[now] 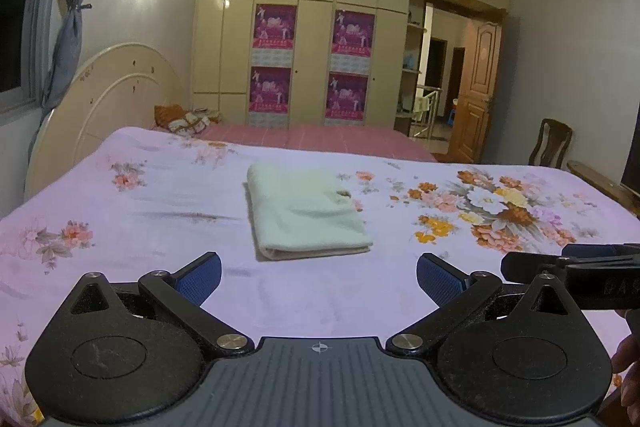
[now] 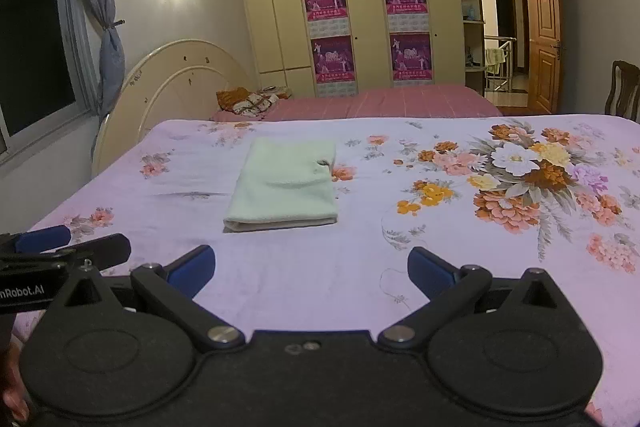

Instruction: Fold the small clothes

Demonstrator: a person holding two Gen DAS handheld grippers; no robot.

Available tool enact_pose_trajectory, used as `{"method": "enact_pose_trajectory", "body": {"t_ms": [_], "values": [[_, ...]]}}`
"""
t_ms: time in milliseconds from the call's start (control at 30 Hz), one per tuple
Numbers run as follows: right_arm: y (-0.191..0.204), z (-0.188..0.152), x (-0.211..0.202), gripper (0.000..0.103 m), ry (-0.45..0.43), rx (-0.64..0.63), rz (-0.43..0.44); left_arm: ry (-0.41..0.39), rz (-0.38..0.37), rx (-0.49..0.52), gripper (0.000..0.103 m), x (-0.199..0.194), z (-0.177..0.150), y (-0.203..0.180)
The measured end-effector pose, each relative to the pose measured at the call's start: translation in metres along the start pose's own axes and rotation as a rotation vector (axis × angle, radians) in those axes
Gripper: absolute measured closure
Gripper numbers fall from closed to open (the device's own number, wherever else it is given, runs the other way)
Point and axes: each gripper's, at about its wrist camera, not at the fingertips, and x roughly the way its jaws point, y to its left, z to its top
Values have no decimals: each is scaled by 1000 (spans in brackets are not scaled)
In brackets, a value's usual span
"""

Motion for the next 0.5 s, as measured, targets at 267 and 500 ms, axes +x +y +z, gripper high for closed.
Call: {"method": "enact_pose_trajectory", "body": {"t_ms": [267,500], "values": [[-4,-1,-5,1,-15,13,-6,-3,3,9,0,-1,3,-5],[-4,-1,-4,1,-11,16,-9,8,-2,2,0,2,2,-7]]}}
